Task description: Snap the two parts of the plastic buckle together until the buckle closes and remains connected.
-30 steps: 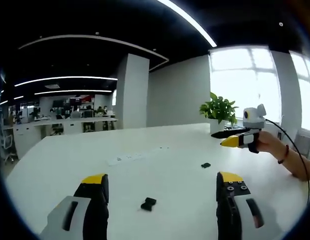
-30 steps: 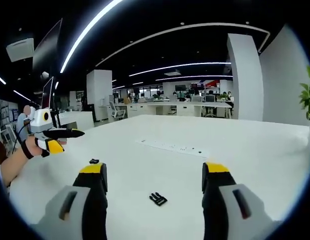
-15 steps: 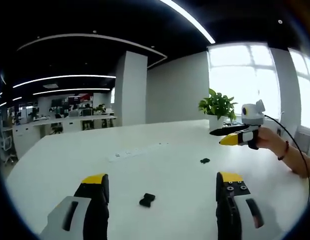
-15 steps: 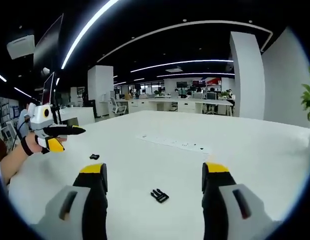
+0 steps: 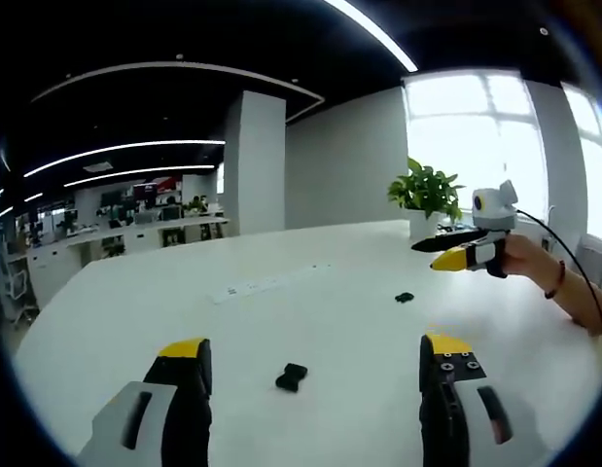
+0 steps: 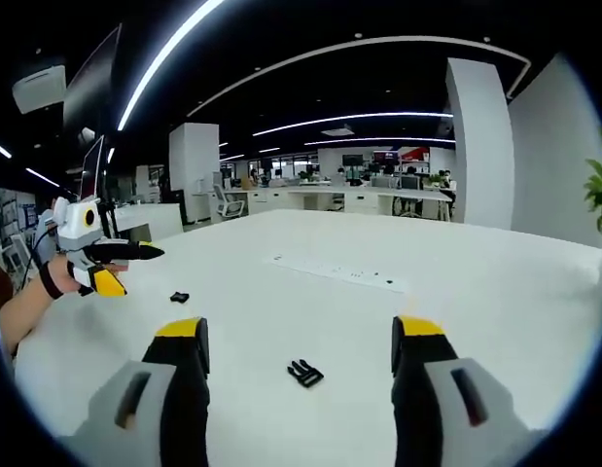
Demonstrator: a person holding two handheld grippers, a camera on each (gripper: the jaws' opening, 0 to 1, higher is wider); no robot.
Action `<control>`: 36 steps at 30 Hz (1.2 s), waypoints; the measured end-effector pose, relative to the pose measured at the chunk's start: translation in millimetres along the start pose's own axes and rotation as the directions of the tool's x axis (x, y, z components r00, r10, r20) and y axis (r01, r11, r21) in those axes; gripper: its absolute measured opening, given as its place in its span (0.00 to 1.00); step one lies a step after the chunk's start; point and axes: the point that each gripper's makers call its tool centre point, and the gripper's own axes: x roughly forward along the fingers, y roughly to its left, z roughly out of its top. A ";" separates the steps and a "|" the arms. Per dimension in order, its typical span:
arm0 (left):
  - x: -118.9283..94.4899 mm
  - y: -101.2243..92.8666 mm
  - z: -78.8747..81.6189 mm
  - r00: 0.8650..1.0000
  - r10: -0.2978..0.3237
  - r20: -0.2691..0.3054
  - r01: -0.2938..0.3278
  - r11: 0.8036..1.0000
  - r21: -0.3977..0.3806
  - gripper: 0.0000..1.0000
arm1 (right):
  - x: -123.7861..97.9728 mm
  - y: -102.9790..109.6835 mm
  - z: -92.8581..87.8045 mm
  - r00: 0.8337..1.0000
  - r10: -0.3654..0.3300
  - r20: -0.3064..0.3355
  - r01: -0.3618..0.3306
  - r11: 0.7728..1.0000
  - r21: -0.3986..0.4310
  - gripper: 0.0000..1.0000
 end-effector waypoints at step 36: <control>6.4 17.6 -20.7 0.998 0.006 -0.057 -0.009 0.999 -0.054 0.88 | 7.1 -3.0 -25.8 0.997 0.006 -0.080 -0.007 1.000 -0.012 0.76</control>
